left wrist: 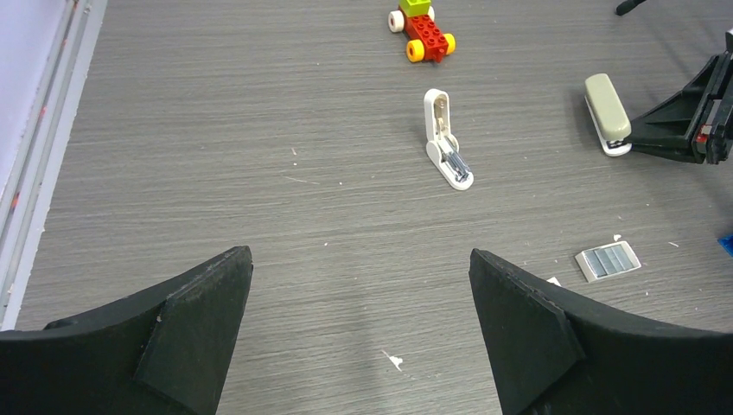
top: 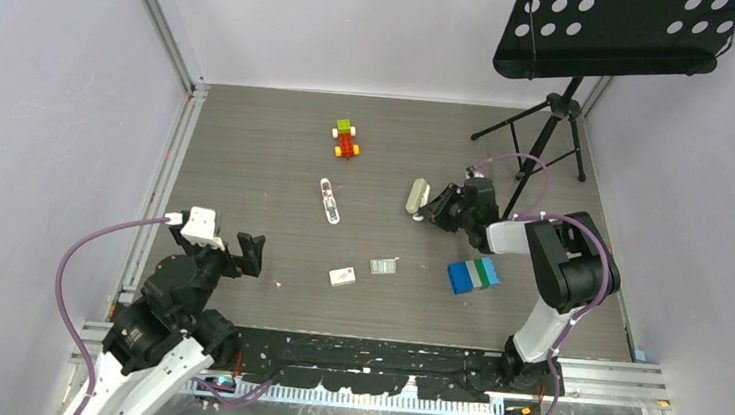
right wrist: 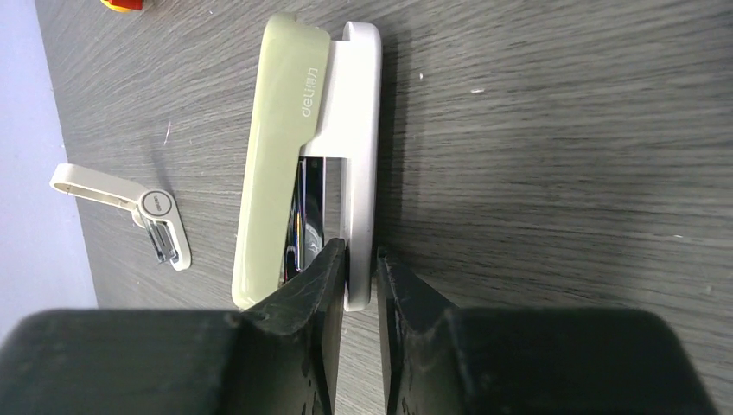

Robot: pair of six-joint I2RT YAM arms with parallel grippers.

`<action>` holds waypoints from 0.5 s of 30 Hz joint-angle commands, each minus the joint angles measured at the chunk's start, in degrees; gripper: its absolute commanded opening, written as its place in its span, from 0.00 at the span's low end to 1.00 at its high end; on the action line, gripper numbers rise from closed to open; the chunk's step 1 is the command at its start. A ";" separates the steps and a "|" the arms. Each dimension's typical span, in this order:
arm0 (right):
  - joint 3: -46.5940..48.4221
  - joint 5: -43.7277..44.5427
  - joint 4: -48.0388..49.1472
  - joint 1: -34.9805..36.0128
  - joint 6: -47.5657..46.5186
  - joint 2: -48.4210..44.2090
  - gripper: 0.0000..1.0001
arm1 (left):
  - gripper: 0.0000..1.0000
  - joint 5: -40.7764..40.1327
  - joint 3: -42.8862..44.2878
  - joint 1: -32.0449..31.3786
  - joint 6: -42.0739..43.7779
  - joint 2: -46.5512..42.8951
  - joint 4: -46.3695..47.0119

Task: Load the staples into the stapler

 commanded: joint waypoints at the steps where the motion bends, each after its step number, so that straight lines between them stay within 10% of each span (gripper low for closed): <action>1: -2.27 7.83 -8.09 -0.15 -3.77 -0.11 0.26 | 1.00 0.89 0.16 0.62 0.29 0.77 2.43; 15: -4.01 13.98 -14.53 -0.12 -4.84 -3.49 0.30 | 1.00 1.27 0.08 0.83 0.21 0.87 2.44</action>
